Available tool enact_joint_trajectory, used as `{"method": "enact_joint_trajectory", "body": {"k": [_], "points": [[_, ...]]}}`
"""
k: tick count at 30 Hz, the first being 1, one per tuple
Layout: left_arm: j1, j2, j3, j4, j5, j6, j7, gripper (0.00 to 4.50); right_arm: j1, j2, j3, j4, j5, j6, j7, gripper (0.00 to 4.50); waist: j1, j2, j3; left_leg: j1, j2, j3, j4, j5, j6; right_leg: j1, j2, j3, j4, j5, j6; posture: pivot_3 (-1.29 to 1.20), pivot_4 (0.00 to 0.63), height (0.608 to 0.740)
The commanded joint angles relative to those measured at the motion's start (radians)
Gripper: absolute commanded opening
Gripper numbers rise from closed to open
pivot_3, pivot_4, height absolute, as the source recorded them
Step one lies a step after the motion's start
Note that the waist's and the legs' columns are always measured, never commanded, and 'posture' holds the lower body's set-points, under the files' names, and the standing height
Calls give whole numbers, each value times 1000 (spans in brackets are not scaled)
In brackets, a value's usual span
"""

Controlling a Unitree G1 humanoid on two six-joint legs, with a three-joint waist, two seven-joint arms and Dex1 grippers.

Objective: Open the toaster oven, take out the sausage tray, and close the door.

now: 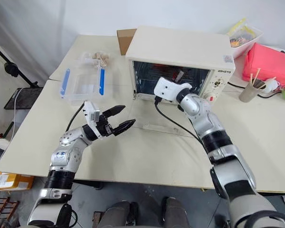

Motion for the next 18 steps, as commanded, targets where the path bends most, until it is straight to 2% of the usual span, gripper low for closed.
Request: {"method": "enact_joint_trajectory", "body": {"k": [1,4,15,16,18], "points": [[1,-4,4,-48,-21,2,18,4458,-69,25,19,103,-32,-44,-49,4500,-5,0,0,0,0,0,0,0,0,0,0,0,0,0,0,0,150,740],[-32,-13,-6,-1,-5,-21,27,4500,-155,68,56,230,-61,-75,-59,3876,-17,0,0,0,0,0,-1,1,0,0,0,0,0,0,0,0,150,740],[-327,-27,2,344,19,-142,-28,4500,-229,82,85,389,-89,-80,-28,241,-17,0,0,-2,0,-3,-1,2,-1,-1,1,-2,1,0,0,0,150,740],[-351,-29,1,375,23,-155,-35,4500,-228,82,84,385,-86,-76,-17,46,-18,0,0,-3,0,-3,-1,2,-1,-1,1,-3,1,0,0,0,150,740],[-390,-34,4,429,28,-177,-47,4500,-227,82,82,375,-82,-72,-5,46,-18,0,0,-3,0,-4,-1,2,-1,-1,2,-4,1,0,0,0,150,740]]}}
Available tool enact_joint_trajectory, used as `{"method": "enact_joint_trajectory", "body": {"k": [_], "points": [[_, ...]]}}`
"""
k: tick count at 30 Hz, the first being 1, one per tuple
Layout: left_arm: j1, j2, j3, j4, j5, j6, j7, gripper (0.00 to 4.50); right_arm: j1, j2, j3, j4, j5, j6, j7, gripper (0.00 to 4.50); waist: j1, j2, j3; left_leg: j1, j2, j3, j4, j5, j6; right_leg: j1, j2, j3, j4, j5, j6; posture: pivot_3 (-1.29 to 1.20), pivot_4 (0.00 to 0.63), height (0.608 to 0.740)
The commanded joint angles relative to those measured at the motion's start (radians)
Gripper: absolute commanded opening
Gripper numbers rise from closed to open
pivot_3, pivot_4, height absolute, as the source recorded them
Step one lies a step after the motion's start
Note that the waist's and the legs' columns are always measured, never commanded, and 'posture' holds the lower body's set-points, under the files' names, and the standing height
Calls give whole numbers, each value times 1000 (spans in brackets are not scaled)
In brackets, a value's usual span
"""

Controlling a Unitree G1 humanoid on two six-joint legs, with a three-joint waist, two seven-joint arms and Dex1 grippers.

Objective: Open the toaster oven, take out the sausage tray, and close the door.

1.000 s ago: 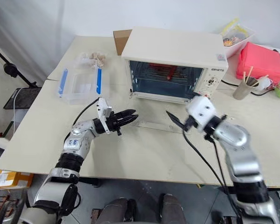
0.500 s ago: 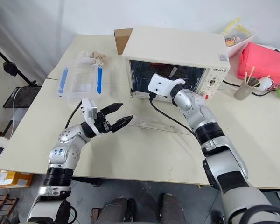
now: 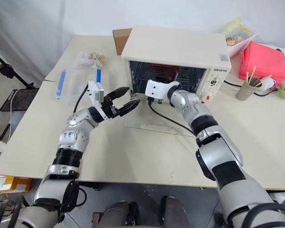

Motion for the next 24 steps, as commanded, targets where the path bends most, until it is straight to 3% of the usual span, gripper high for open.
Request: {"method": "enact_joint_trajectory", "body": {"k": [1,6,14,24], "points": [[-69,-11,9,73,10,-53,-23,4500,-16,1,-32,-33,34,4,2,46,0,0,0,0,0,0,0,0,0,0,0,0,0,0,0,0,150,740],[-132,-24,18,143,4,-71,-42,4500,27,-4,-92,-131,106,8,34,46,0,0,0,-4,0,-2,1,0,0,-2,0,-2,0,0,0,0,150,740],[-139,-35,16,180,14,-97,-56,4500,36,-27,-69,-150,52,44,40,46,0,0,0,-6,0,-3,3,1,1,-2,0,-3,0,0,0,0,150,740],[-295,-30,46,386,27,-168,-69,4500,44,-19,-60,-186,53,18,59,46,1,0,0,-7,0,-3,6,1,1,-2,1,-5,1,0,0,0,150,740]]}}
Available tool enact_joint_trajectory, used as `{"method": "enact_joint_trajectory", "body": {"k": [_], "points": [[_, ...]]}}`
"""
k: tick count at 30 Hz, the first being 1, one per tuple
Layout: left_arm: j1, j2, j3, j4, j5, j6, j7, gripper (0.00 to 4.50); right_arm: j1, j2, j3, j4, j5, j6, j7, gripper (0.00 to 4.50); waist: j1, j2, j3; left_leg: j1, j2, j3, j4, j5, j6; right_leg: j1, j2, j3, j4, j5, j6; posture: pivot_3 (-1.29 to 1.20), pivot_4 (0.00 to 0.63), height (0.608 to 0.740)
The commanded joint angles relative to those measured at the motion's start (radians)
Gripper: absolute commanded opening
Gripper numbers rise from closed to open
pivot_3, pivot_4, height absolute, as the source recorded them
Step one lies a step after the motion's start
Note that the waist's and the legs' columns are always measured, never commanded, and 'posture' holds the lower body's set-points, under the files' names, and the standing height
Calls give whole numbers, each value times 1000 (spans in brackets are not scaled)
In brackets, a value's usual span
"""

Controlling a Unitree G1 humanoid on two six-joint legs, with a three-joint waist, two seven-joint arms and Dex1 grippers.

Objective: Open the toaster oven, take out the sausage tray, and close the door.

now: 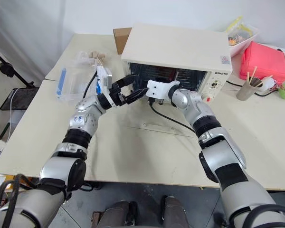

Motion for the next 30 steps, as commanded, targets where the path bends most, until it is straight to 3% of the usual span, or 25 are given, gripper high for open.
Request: {"method": "enact_joint_trajectory", "body": {"k": [1,5,14,24,26,30], "points": [[-47,7,32,58,10,-46,2,4500,-3,4,-23,-75,29,-23,-10,46,0,0,0,0,0,0,0,0,0,0,0,0,0,0,0,0,150,740],[-84,13,45,119,11,-62,-5,4500,28,-7,-23,-130,35,-20,20,46,0,0,0,0,0,-1,0,0,0,0,0,-1,0,0,0,0,150,740],[-132,38,76,244,19,-29,-30,4500,491,-193,-114,-940,68,152,257,46,19,0,0,-3,-1,0,5,1,2,0,0,-6,2,0,0,0,150,740],[-74,66,97,205,18,27,-90,4500,729,-261,-162,-1326,27,299,376,46,31,0,1,-4,-2,0,8,1,2,0,0,-4,2,0,0,0,150,740],[-38,89,111,154,-8,106,-117,4500,774,-265,-159,-1388,12,314,390,46,28,0,1,-4,-2,0,7,1,2,0,0,-4,2,0,0,0,150,740],[64,163,104,-42,-62,497,-96,4500,854,-266,-151,-1482,-7,333,414,46,27,-1,1,-3,-1,0,7,1,2,0,1,-3,2,0,0,0,150,740]]}}
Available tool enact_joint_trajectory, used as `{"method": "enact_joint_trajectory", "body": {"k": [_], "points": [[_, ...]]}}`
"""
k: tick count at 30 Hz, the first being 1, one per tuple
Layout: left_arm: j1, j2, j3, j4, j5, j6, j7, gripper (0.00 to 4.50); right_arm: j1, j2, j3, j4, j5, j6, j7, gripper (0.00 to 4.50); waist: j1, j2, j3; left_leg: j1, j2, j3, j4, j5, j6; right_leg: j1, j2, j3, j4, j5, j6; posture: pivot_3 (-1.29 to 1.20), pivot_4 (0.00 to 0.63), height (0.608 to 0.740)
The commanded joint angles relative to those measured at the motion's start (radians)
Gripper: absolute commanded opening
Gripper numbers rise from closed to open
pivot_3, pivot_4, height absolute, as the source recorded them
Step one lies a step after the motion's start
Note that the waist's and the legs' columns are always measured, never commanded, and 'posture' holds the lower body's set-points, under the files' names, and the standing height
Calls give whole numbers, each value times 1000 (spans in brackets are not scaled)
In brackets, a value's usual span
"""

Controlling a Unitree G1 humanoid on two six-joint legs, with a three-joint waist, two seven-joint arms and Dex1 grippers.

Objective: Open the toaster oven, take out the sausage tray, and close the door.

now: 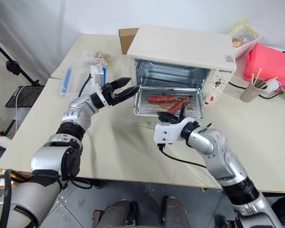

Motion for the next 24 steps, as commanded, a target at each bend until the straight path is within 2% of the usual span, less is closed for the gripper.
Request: {"method": "enact_joint_trajectory", "body": {"k": [1,6,10,14,20,24], "points": [[52,68,-5,-193,-54,358,44,4500,31,-14,-24,-103,-18,2,13,46,0,0,0,0,0,0,0,0,0,0,0,0,0,0,0,0,150,740],[127,123,62,-439,-242,915,127,4500,39,-9,-13,-110,-16,-35,13,46,3,0,0,0,-1,-2,1,0,0,1,-1,2,0,0,0,0,150,740],[118,109,134,-491,-307,1145,248,4500,1,-7,-3,-66,-5,-86,6,46,3,-1,0,0,-1,-4,2,0,0,2,-2,5,0,0,0,0,150,740],[71,64,244,-462,-340,1273,375,4500,-40,-8,6,-18,26,-164,6,46,2,-1,0,1,-1,-3,2,0,-1,2,-2,6,0,0,0,0,150,740],[18,-12,373,-389,-335,1366,539,4500,-77,-13,17,33,78,-261,27,46,2,-1,0,1,-1,-3,2,0,-1,2,-1,6,1,0,0,0,150,740],[18,-37,374,-400,-325,1388,579,3596,-85,-11,20,45,85,-288,37,0,3,-1,0,1,-1,-3,1,0,-1,2,-1,6,0,0,0,0,150,740]]}}
